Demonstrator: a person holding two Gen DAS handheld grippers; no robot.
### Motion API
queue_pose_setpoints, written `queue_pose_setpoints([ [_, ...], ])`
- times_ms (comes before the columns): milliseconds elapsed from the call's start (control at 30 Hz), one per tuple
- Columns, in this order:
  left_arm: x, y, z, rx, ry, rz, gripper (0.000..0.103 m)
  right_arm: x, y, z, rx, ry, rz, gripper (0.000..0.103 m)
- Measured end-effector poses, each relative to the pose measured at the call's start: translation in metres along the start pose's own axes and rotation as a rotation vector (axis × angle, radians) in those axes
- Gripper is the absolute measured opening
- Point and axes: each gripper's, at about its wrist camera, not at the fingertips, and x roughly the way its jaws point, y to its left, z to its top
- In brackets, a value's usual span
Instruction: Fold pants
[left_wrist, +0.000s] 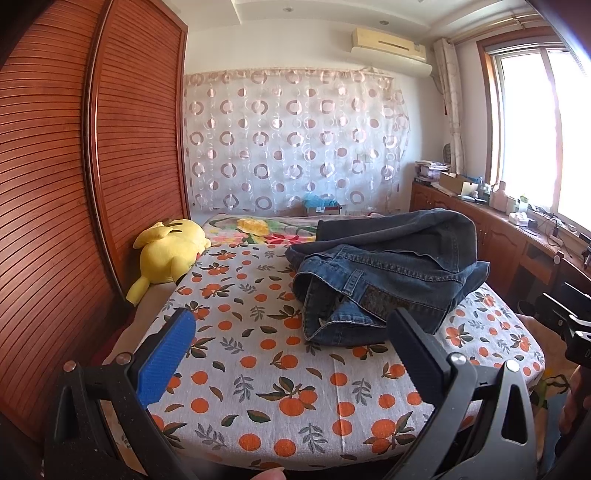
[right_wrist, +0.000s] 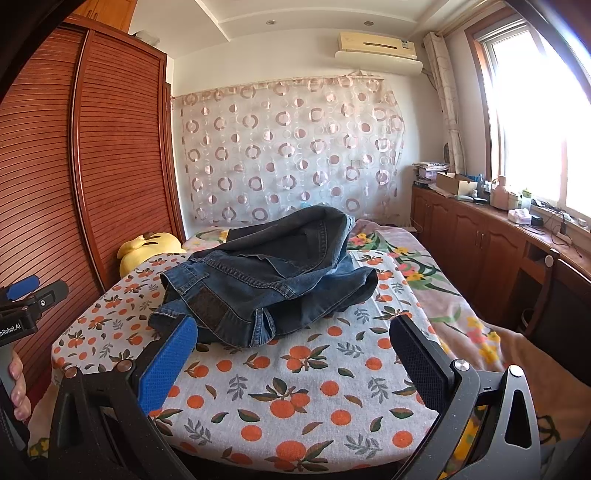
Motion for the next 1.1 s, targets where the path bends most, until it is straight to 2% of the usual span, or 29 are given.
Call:
queue_pose_setpoints([
  [1100,-0.0003,0.0002,-0.0001,-0.003,-0.001,-0.001,0.103,-0.0006,-0.0024,0.0005,0.006,0.001,0.005,0.103],
])
